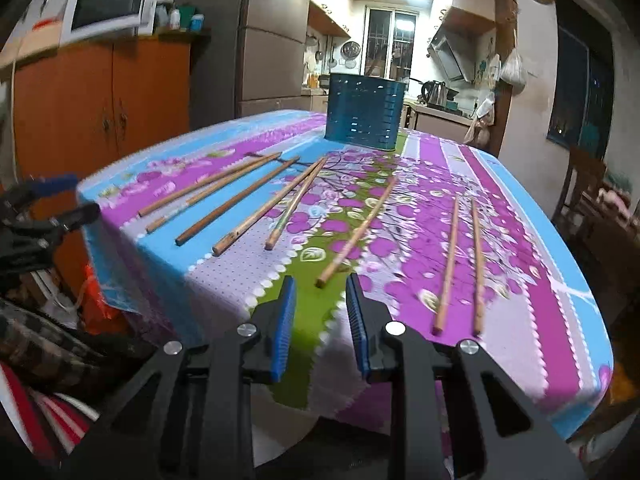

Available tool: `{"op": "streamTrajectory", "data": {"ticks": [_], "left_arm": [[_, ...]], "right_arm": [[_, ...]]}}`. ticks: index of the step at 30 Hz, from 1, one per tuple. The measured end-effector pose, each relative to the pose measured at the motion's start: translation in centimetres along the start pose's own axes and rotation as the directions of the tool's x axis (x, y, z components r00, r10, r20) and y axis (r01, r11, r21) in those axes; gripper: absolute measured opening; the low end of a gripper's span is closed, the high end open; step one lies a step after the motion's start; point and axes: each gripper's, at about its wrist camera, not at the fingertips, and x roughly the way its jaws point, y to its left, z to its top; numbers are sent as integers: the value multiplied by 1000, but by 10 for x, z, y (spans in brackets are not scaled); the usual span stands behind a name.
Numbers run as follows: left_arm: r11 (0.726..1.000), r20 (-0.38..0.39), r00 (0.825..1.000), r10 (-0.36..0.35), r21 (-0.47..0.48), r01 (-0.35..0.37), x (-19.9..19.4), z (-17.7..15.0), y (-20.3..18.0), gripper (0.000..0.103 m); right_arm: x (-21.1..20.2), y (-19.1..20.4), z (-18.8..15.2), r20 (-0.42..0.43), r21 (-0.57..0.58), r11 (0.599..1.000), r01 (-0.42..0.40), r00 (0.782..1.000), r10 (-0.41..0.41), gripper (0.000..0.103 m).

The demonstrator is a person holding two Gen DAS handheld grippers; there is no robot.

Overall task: Organize utensils
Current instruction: 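Close the left gripper on a chopstick while the right gripper grasps another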

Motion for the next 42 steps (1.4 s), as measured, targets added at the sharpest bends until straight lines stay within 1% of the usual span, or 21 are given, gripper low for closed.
{"op": "streamTrajectory", "data": {"ticks": [4,8,10,11,12,13,15,17,20,22,25,27,30,37,40,41,42], "left_arm": [[1000,1,1000,4,-9,-4,4,1,1,87],[1000,0,1000,-25,-8,25,8,-1,-1,87],[999,3,999,-42,-8,42,12,0,-3,80],[999,4,999,-49,-6,49,16,1,-4,74],[998,7,998,-57,-2,57,18,2,-6,70],[998,10,998,-63,2,63,20,2,-7,68],[997,17,997,-74,23,74,27,5,-13,58],[995,18,996,-88,46,87,33,6,-20,57],[992,-10,994,-108,64,109,46,4,-26,50],[991,-21,994,-111,74,113,54,0,-29,48],[988,-20,990,-137,65,138,56,0,-28,37],[986,-17,988,-152,61,153,58,-2,-27,26],[984,-14,985,-173,37,173,59,-3,-24,22],[985,-11,985,-171,32,171,60,-3,-24,22],[984,-4,984,-179,9,179,60,-4,-22,22],[983,0,983,-181,3,181,61,-5,-22,20],[983,3,983,-183,2,183,60,-6,-22,17]], "right_arm": [[11,-1,4,-5,36,998,58,998,-58,24],[22,-7,1,-27,97,992,84,996,-82,24],[23,-9,-1,-16,125,988,86,996,-85,24],[23,-8,-1,-12,130,987,91,996,-90,24],[24,-8,-2,-7,135,987,86,996,-86,18],[24,-8,-2,-3,139,987,78,997,-79,16],[24,-6,-3,4,130,988,78,997,-79,10],[25,-4,-2,5,124,989,84,996,-86,9],[24,-5,-2,6,132,988,80,997,-81,9],[24,-5,-2,6,129,988,84,996,-85,7],[25,-6,-3,8,135,987,88,996,-90,7],[25,-5,-3,8,128,987,97,995,-99,7],[25,-1,-3,12,122,985,123,992,-126,8],[27,3,-2,5,109,982,153,988,-154,8],[27,4,-1,1,110,981,160,987,-161,8],[27,4,-1,2,111,980,163,986,-164,8],[27,4,-2,3,114,980,165,986,-166,8]]}}
